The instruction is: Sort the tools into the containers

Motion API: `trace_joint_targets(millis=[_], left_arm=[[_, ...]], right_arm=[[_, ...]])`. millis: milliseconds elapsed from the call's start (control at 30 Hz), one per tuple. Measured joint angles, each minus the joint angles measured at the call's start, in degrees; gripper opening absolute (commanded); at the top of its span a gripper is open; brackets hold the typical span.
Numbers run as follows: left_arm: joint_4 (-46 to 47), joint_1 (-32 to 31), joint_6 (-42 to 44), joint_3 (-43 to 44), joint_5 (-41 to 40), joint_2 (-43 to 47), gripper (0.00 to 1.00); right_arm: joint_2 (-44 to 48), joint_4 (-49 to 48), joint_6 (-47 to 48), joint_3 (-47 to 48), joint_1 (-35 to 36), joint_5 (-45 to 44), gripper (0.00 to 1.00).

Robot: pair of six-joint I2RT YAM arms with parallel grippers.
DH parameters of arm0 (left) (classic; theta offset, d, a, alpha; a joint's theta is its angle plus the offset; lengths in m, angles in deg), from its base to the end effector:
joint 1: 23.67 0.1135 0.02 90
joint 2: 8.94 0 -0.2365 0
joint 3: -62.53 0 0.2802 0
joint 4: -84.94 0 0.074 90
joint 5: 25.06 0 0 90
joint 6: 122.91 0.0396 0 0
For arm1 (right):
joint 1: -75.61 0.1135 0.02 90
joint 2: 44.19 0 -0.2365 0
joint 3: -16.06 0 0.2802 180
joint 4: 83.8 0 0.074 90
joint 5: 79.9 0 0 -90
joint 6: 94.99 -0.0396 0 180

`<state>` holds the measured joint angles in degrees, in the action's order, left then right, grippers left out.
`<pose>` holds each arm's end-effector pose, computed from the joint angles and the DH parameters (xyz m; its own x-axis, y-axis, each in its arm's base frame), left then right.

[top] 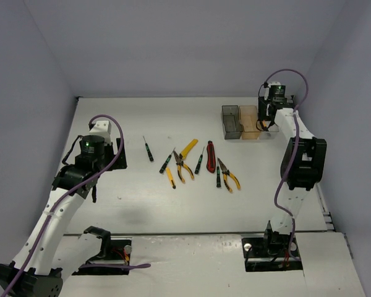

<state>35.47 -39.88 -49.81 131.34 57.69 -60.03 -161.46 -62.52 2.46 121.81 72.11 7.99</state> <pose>0.2268 -0.0607 0.3232 -0.5340 -0.1451 -0.8329 0.0195 0.9828 -0.1837 0.4974 -0.0319 0.2062 -0.5480 -0.0963 -0.8309 0.0210 0.9915 -0.1288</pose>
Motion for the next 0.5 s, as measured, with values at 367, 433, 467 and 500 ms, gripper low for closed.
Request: trace_joint_targets(millis=[367,433,467,500], left_arm=[[0.0,1.0,0.0,0.0,1.1,0.0,0.81],[0.0,1.3,0.0,0.0,1.2,0.0,0.81],[0.0,1.4,0.0,0.0,1.3,0.0,0.81],[0.0,1.4,0.0,0.0,1.4,0.0,0.81]], right_arm=[[26.1,-2.4,-6.0,-15.3,13.0,1.3,0.47],[29.4,-2.3,-8.2,-20.2,14.1,2.3,0.47],[30.8,-2.1,-9.3,-22.6,14.6,2.8,0.47],[32.0,-2.2,-10.2,-25.2,15.2,3.0,0.47]])
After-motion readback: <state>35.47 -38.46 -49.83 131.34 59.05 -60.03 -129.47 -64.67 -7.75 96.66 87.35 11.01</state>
